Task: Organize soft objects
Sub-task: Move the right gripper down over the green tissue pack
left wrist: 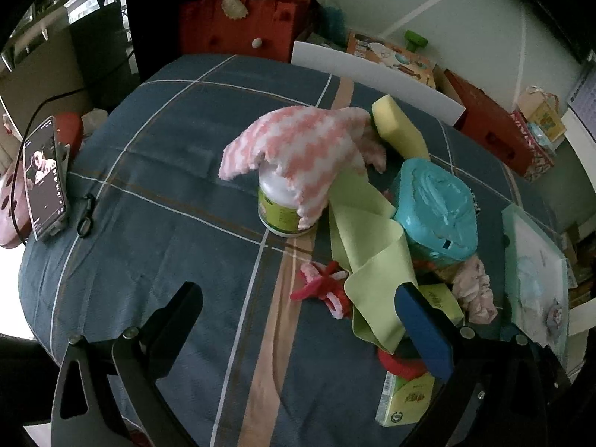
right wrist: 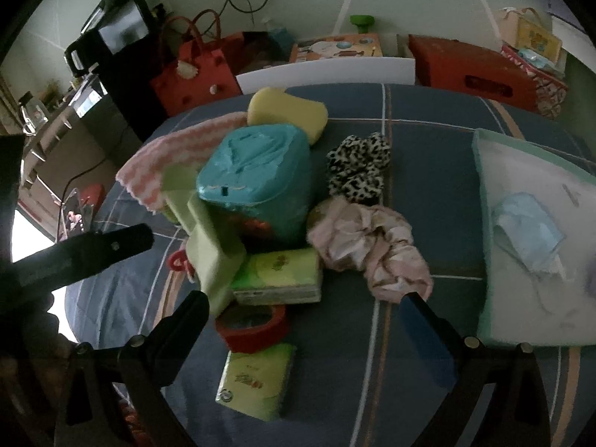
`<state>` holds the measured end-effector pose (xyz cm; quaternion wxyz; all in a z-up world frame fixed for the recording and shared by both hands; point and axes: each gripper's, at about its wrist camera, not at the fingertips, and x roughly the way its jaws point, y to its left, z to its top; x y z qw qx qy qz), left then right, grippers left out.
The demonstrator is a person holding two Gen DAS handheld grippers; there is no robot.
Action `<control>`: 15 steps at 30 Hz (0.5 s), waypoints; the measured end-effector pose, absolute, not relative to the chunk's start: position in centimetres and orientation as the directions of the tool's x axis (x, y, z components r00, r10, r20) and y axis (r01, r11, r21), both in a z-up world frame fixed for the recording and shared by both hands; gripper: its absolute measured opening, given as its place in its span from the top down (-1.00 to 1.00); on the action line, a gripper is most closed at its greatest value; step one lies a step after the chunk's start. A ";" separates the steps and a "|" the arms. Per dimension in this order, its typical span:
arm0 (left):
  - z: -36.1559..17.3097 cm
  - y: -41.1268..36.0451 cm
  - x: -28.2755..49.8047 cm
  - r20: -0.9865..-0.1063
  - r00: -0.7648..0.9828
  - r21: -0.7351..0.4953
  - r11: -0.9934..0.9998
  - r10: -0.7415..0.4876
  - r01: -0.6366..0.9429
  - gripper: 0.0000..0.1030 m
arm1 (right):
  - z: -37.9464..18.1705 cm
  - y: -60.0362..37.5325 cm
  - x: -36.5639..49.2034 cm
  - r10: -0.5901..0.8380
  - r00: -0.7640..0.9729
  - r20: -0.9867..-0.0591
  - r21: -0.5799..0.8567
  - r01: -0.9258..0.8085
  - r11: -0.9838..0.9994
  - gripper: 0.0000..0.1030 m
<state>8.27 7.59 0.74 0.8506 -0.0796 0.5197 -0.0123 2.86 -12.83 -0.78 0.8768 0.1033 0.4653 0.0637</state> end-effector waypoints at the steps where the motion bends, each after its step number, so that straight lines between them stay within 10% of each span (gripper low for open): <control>1: 0.7 7.6 8.3 -0.884 0.456 -0.148 0.987 -0.103 -0.064 -0.99 | -0.8 -12.7 2.8 0.209 0.561 -0.801 0.245 -0.010 0.969 -1.00; 15: 0.2 7.7 8.8 -0.882 0.459 -0.159 0.984 -0.105 -0.082 -0.99 | -0.4 -12.8 2.4 0.140 0.634 -0.761 0.226 0.056 0.973 -1.00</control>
